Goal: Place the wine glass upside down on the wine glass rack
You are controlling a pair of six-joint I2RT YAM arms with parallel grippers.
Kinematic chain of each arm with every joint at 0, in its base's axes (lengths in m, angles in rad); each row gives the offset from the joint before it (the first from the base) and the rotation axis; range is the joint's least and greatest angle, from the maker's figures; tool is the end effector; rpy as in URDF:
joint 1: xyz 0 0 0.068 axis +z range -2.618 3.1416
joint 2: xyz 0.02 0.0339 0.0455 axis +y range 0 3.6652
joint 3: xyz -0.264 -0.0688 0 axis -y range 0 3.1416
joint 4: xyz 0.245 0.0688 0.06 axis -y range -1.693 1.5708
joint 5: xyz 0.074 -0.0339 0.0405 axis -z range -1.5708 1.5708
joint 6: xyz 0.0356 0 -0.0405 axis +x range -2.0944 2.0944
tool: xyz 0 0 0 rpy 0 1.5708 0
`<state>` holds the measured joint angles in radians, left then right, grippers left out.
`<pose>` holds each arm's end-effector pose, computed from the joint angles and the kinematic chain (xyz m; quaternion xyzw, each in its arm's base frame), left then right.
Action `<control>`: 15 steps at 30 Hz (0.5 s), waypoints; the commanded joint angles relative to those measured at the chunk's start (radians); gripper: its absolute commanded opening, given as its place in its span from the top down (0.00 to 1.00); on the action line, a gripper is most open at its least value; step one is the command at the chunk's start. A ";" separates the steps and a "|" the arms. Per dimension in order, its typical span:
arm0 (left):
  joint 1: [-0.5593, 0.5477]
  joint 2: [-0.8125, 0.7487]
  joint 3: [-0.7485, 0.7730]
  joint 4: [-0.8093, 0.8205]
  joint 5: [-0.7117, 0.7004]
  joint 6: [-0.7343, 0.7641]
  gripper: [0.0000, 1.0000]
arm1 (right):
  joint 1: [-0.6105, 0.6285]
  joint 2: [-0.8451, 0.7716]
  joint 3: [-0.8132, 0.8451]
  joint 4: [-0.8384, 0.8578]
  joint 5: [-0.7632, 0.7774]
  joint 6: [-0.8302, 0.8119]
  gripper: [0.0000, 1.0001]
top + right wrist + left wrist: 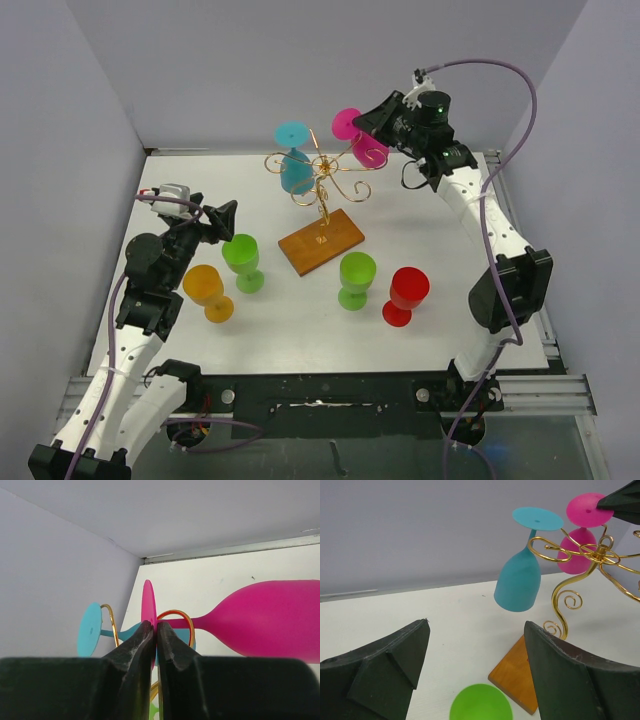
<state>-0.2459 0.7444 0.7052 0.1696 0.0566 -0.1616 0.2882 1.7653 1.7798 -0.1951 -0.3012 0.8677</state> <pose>0.1757 -0.0462 0.3570 0.0490 0.6578 -0.1703 0.7321 0.4010 0.1299 0.4167 0.1249 0.7551 0.4424 0.4674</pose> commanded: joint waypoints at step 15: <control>0.005 -0.017 0.000 0.064 -0.013 0.020 0.25 | -0.005 0.041 0.129 -0.041 0.003 -0.071 0.66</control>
<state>-0.2459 0.7441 0.7025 0.1699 0.0563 -0.1528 0.2874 1.7973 1.8366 -0.2420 -0.3199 0.8288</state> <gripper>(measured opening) 0.750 0.321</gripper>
